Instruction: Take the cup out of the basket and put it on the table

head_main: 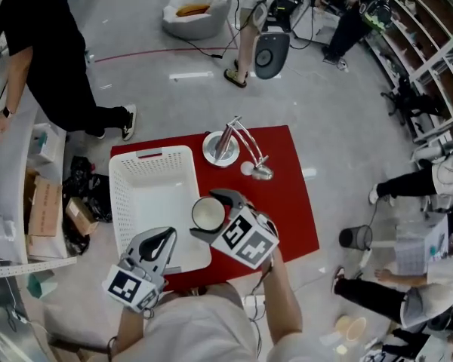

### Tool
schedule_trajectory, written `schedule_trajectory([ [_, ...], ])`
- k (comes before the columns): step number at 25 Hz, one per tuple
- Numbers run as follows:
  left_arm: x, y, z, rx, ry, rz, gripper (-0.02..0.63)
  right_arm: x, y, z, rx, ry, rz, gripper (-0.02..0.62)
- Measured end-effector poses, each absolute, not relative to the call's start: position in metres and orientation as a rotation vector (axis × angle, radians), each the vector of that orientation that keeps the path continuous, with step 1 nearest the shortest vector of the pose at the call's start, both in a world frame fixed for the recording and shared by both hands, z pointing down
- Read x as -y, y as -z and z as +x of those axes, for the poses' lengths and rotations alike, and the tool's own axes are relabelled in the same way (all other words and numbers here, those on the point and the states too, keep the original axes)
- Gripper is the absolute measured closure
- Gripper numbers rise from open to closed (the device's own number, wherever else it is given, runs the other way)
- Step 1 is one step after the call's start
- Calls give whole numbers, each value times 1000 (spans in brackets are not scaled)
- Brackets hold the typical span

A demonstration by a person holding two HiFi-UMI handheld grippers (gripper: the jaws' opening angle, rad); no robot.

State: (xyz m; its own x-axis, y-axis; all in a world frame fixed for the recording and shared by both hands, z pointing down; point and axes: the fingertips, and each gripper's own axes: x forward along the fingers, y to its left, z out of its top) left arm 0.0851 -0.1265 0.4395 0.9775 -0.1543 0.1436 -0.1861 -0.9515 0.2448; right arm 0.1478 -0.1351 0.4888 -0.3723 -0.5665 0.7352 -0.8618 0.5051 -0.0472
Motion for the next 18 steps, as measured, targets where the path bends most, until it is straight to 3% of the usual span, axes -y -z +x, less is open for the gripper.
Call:
schedule_trajectory([
  [18, 81, -442, 153, -31, -223, 2903, 595, 72, -528, 216, 1968, -761, 1401, 186],
])
